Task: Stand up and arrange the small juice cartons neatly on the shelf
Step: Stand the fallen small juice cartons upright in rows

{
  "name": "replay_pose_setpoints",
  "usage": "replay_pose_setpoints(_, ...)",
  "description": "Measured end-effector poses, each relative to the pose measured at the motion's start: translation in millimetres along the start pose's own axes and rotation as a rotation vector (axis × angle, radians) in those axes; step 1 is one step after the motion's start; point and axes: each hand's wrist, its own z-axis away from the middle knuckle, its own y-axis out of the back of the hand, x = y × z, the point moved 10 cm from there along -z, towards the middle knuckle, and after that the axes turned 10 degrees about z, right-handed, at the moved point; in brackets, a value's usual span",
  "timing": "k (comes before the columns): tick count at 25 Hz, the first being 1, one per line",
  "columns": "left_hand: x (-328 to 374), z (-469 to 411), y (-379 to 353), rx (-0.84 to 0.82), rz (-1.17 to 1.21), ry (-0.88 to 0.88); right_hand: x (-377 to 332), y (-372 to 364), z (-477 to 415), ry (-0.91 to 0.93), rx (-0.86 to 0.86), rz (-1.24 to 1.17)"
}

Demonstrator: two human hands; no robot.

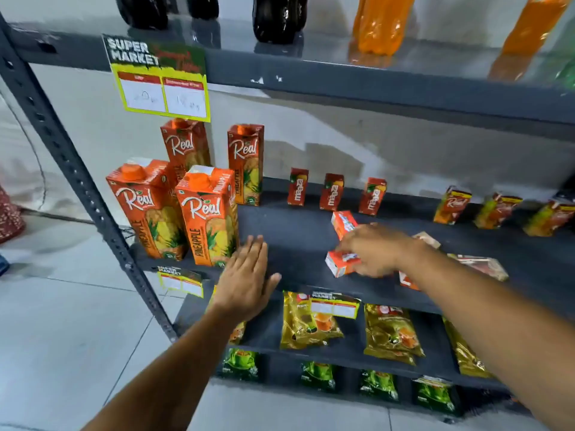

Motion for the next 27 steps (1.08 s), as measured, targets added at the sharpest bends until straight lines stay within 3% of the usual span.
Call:
replay_pose_setpoints(4,-16,-5,-35,-0.082,-0.05,0.019,-24,-37,-18,0.154,-0.061,0.147)
replay_pose_setpoints(9,-20,-10,-33,0.087,-0.038,-0.033,-5,-47,-36,0.09,-0.012,-0.015)
replay_pose_setpoints(17,-21,-12,-29,0.168,-0.012,-0.001,24,-57,-34,0.147,0.007,0.105)
replay_pose_setpoints(19,-21,-11,-28,0.178,-0.014,0.007,28,-53,-36,0.147,-0.043,0.042)
replay_pose_setpoints(22,-20,-11,-28,0.181,-0.014,0.021,32,-20,-43,0.115,-0.074,-0.246)
replay_pose_setpoints(27,-19,-12,-27,0.18,-0.038,0.02,22,39,-76,-0.006,0.173,-0.335)
